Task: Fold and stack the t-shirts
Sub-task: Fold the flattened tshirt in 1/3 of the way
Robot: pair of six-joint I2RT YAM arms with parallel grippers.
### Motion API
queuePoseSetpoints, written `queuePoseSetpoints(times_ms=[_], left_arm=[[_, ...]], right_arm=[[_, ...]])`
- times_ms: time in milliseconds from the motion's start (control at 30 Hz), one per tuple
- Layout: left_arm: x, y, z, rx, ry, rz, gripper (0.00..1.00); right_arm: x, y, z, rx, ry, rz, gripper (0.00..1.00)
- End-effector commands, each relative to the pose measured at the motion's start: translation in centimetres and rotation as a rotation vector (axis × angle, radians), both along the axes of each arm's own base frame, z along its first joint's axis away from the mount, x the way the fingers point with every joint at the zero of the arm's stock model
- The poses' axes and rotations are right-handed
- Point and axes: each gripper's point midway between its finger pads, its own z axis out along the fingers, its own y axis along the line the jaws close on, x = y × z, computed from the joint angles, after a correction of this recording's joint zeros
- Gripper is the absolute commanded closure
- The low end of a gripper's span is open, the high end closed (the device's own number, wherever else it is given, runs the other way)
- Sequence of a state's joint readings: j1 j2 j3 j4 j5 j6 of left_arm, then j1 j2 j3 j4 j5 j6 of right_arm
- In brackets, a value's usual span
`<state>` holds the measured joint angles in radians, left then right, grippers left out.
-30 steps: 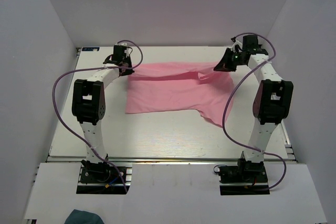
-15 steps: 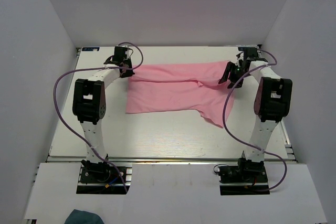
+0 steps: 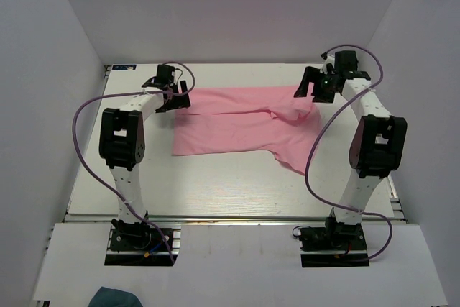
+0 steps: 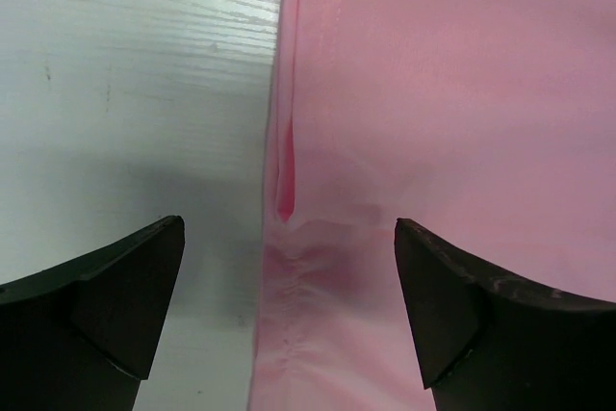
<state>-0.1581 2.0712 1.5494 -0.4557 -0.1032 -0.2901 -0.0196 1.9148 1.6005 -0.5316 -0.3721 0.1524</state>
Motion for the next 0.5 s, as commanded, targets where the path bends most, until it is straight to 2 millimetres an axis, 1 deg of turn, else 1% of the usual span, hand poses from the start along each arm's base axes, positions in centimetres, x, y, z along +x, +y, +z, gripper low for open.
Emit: queuePoseSetpoints(times_ms=[0, 33, 67, 100, 133, 167, 200, 233, 267, 300, 333, 367, 400, 433, 467], left_arm=[[1.1, 0.8, 7.8, 0.000, -0.152, 0.037, 0.00], [1.2, 0.3, 8.0, 0.005, -0.164, 0.018, 0.00], [1.4, -0.5, 8.9, -0.011, -0.188, 0.000, 0.00], [1.5, -0.6, 9.0, -0.012, -0.197, -0.014, 0.00], [1.7, -1.1, 9.4, -0.027, -0.203, -0.039, 0.00], [1.6, -1.5, 8.9, -0.042, -0.192, -0.054, 0.00], [1.8, -1.9, 9.1, -0.058, -0.199, -0.067, 0.00], [1.7, -2.3, 8.5, -0.074, -0.186, -0.084, 0.00], [1.7, -2.3, 8.5, -0.074, -0.185, -0.084, 0.00], [1.2, -2.2, 7.7, -0.071, -0.164, -0.083, 0.00], [1.2, -2.2, 7.4, -0.072, -0.166, -0.083, 0.00], [0.9, -2.2, 7.5, -0.071, -0.164, -0.083, 0.00], [0.3, -2.1, 7.3, -0.070, -0.157, -0.083, 0.00], [0.1, -1.8, 7.2, -0.061, -0.153, -0.075, 0.00], [-0.1, -1.8, 6.8, -0.060, -0.149, -0.075, 0.00]], right_arm=[[-1.3, 2.4, 2.4, -0.061, -0.092, 0.149, 0.10], [-1.9, 3.7, 2.3, -0.077, -0.103, 0.189, 0.10], [-2.6, 3.6, 2.0, -0.133, -0.123, 0.237, 0.10], [-3.2, 5.3, 1.9, -0.151, -0.144, 0.304, 0.10], [-3.7, 5.7, 1.5, -0.167, -0.137, 0.333, 0.10], [-3.7, 6.4, 1.2, -0.171, -0.137, 0.353, 0.10], [-3.8, 7.4, 1.0, -0.180, -0.138, 0.375, 0.10], [-3.7, 8.3, 0.1, -0.185, -0.120, 0.385, 0.10], [-3.1, 8.6, -0.7, -0.204, -0.109, 0.389, 0.10], [-2.8, 9.1, -1.4, -0.218, -0.081, 0.394, 0.10], [-2.4, 8.9, -2.0, -0.244, -0.059, 0.360, 0.10], [-2.3, 9.0, -3.9, -0.267, -0.016, 0.352, 0.10], [-1.5, 9.3, -3.3, -0.271, -0.034, 0.345, 0.10], [-1.3, 9.5, -3.6, -0.271, -0.027, 0.332, 0.10], [-1.2, 9.9, -3.7, -0.275, -0.028, 0.330, 0.12]])
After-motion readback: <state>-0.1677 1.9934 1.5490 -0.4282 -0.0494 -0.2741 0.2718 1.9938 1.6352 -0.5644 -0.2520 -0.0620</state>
